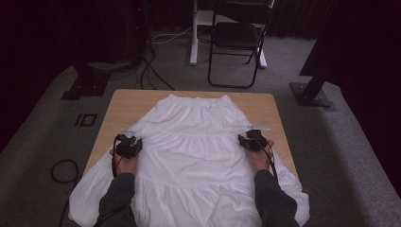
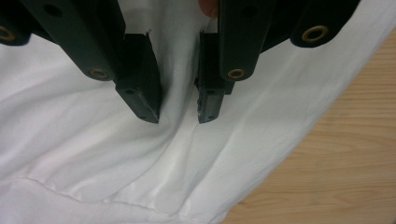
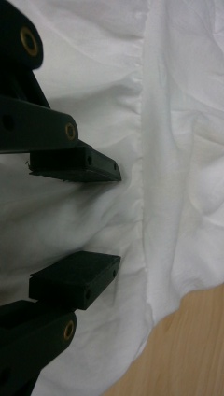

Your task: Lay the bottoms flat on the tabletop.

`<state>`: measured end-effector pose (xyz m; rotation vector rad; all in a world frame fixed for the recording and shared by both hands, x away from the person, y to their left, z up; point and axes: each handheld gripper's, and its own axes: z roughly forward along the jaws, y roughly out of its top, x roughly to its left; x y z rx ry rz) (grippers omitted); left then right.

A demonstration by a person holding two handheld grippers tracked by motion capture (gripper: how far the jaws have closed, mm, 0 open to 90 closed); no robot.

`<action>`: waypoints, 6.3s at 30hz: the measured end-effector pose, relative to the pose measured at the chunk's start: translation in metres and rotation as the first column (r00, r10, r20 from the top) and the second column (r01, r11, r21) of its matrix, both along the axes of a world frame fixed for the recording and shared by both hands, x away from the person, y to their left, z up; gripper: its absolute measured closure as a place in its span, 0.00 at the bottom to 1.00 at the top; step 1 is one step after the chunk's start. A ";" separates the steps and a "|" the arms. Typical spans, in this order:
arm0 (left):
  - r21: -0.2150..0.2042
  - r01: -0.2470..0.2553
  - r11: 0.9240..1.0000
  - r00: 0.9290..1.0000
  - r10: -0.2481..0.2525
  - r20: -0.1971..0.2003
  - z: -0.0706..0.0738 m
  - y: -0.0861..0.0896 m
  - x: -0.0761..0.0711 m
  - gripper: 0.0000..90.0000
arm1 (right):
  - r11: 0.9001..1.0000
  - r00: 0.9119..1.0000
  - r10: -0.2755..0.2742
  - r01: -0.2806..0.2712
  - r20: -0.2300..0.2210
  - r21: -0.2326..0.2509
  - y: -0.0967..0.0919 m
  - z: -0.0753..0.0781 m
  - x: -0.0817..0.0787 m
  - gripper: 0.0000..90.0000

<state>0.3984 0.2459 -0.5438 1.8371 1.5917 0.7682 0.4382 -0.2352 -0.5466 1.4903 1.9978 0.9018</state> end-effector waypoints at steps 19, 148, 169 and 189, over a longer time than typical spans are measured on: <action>-0.042 -0.030 0.999 1.000 0.029 -0.008 0.000 0.015 0.011 0.75 | 0.999 0.999 -0.026 0.024 -0.031 -0.044 0.006 0.005 0.031 0.58; -0.038 0.131 0.991 0.991 -0.131 -0.008 -0.002 0.024 -0.094 0.61 | 0.944 0.940 -0.292 0.313 0.177 -0.102 -0.144 0.078 -0.233 0.54; -0.043 0.147 0.988 0.989 -0.147 -0.006 -0.002 0.022 -0.096 0.60 | 0.953 0.951 -0.282 0.262 -0.129 -0.150 -0.126 0.017 -0.215 0.98; -0.079 0.114 0.990 0.989 -0.106 0.103 0.015 0.036 -0.133 0.55 | 0.997 0.994 -0.073 0.074 0.086 0.002 -0.085 0.030 -0.192 0.46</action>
